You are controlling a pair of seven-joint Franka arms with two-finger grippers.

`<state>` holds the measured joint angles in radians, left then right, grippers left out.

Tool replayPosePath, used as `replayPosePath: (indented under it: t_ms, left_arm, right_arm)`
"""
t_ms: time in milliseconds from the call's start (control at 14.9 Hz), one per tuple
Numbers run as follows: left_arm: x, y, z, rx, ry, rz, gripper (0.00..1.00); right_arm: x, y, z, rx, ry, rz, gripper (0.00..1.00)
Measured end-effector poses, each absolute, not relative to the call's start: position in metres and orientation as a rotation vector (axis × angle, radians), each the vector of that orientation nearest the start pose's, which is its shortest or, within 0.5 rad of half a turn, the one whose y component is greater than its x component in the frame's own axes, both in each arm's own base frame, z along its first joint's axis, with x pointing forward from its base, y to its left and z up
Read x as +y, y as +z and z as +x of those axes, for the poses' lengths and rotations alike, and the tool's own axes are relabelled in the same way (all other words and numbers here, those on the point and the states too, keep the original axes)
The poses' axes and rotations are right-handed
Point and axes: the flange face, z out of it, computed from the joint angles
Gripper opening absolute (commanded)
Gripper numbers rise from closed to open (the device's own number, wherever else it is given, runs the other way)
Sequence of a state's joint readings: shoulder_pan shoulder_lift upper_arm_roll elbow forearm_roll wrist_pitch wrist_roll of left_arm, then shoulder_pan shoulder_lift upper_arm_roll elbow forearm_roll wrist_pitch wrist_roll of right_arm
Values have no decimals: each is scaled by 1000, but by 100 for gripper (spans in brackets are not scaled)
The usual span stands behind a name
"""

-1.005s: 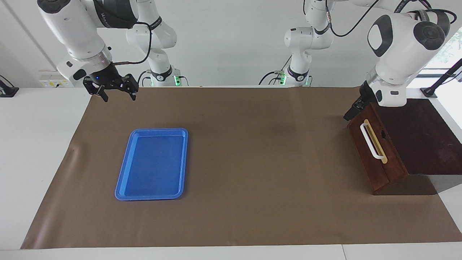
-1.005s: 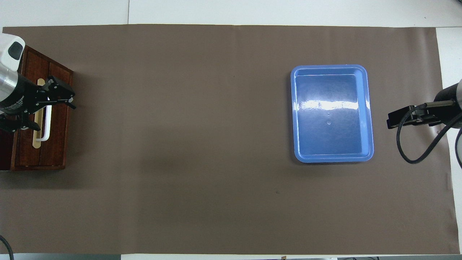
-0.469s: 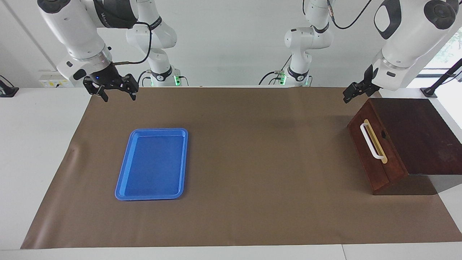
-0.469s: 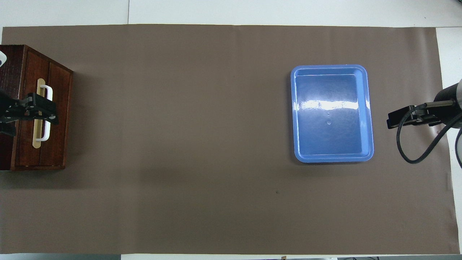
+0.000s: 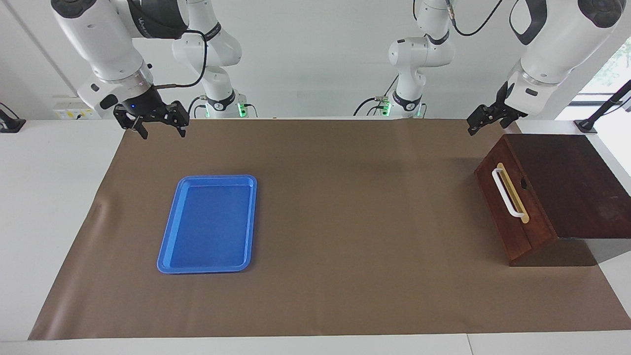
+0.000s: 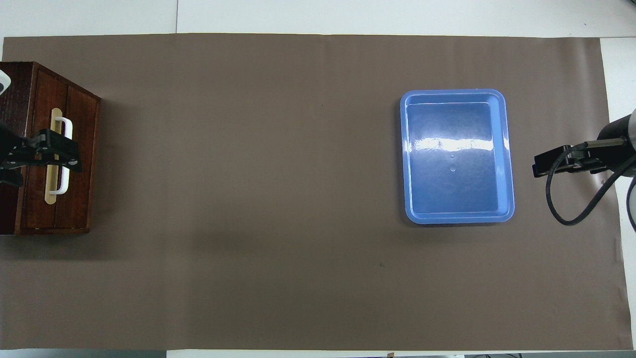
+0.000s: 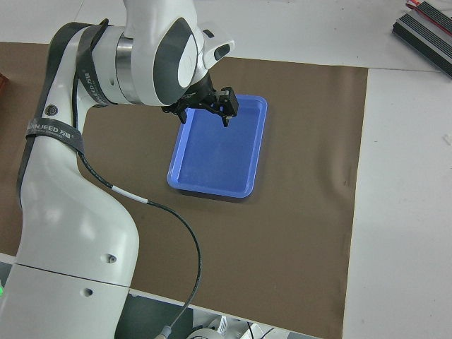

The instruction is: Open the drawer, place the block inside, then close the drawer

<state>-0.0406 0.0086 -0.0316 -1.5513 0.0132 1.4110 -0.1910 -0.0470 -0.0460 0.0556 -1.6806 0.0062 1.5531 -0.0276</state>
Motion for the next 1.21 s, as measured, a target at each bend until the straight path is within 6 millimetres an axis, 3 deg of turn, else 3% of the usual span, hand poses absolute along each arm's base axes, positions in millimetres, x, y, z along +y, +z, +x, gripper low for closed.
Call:
replayPosePath:
  t_ms: [469, 670, 1206]
  left_arm:
    - [-52, 619, 537, -102, 200, -3106, 100]
    - [-60, 618, 536, 12, 207, -3109, 100]
    - [-52, 618, 537, 62, 205, -3113, 100]
  right_arm:
    - [6, 596, 535, -56, 128, -3134, 100]
    - [6, 596, 535, -56, 128, -3134, 100]
    - [6, 596, 535, -56, 128, -3134, 100]
